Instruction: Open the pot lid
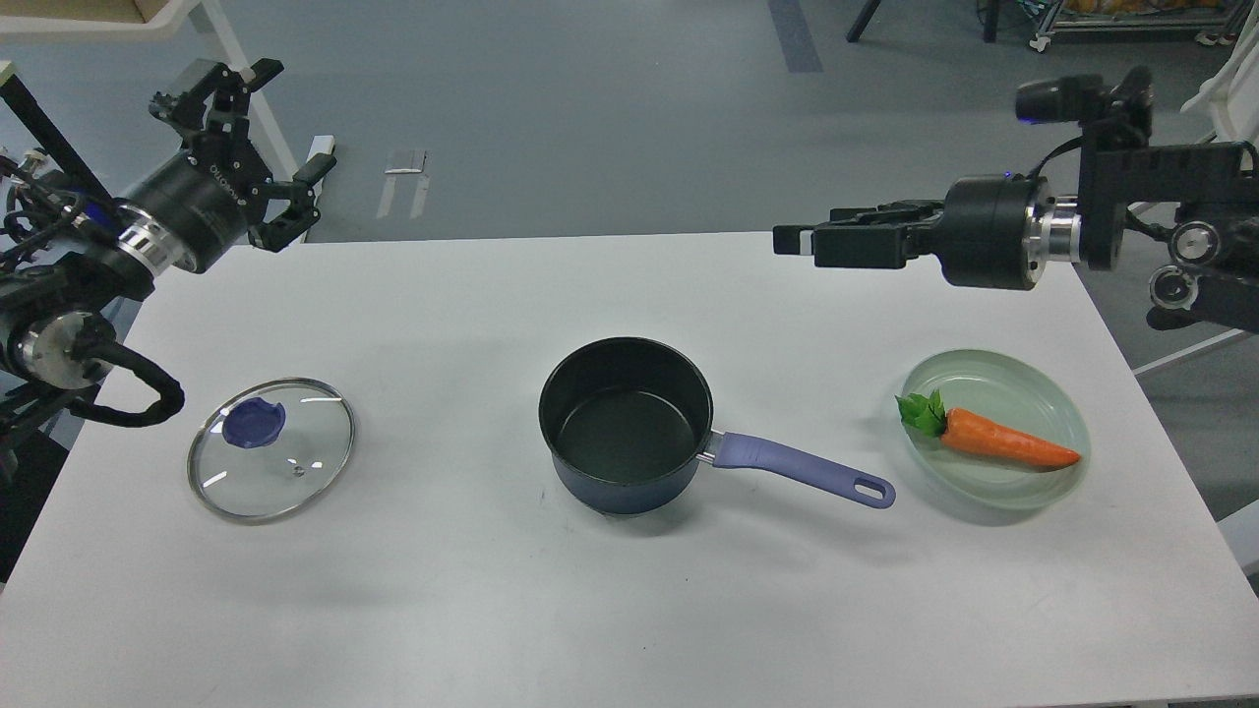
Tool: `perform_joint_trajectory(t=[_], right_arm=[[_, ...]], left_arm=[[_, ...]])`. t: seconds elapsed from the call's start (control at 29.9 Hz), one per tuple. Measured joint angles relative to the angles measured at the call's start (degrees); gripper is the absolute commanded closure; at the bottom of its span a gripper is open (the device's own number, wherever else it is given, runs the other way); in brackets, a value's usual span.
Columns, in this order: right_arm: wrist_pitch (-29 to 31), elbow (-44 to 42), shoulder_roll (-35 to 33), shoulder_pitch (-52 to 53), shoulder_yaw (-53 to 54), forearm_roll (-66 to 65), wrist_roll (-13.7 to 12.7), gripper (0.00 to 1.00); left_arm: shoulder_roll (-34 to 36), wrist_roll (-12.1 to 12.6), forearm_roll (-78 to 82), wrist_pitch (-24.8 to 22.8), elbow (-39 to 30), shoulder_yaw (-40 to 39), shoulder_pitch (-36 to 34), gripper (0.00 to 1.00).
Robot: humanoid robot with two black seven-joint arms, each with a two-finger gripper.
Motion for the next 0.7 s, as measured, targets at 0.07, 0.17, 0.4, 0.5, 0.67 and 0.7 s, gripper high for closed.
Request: perform_joint_trajectory(t=[0.07,0.17,0.4,0.5,0.67,0.7], right_arm=[[-0.28,-0.34,-0.78,-4.86,5.65,6.49,0.00,0.01],[-1.42,-1.53,-0.95,-13.86,15.42,14.60,0.00,0.01],[-2.61,-3.16,2.47,-36.86,39.19,23.29,0.00,0.01],[-2.56,-5.77,5.98,-45.12,47.49,24.05,0.00,0.01],[-2.20,-9.58,11.65,-51.94,54.20,26.36,0.00,0.01],[-2.10,-10.24,12.48,-52.68,54.95,28.26,0.00,0.01]], left_arm=[[-0.70,0.00,-0.22,0.00,0.00,-0.01,0.21,0.01],[-1.34,0.00,-0.61,0.00,0.02,-0.02,0.54,0.01],[-4.77,0.02,-1.85,0.01,0.01,-0.24,2.91,0.01],[-6.76,0.03,-3.30,0.07,0.14,-1.38,5.41,0.01],[-9.86,0.03,-3.76,0.08,2.16,-5.27,9.13,0.01],[-10.44,0.03,-3.78,0.05,2.81,-6.06,9.61,0.01]])
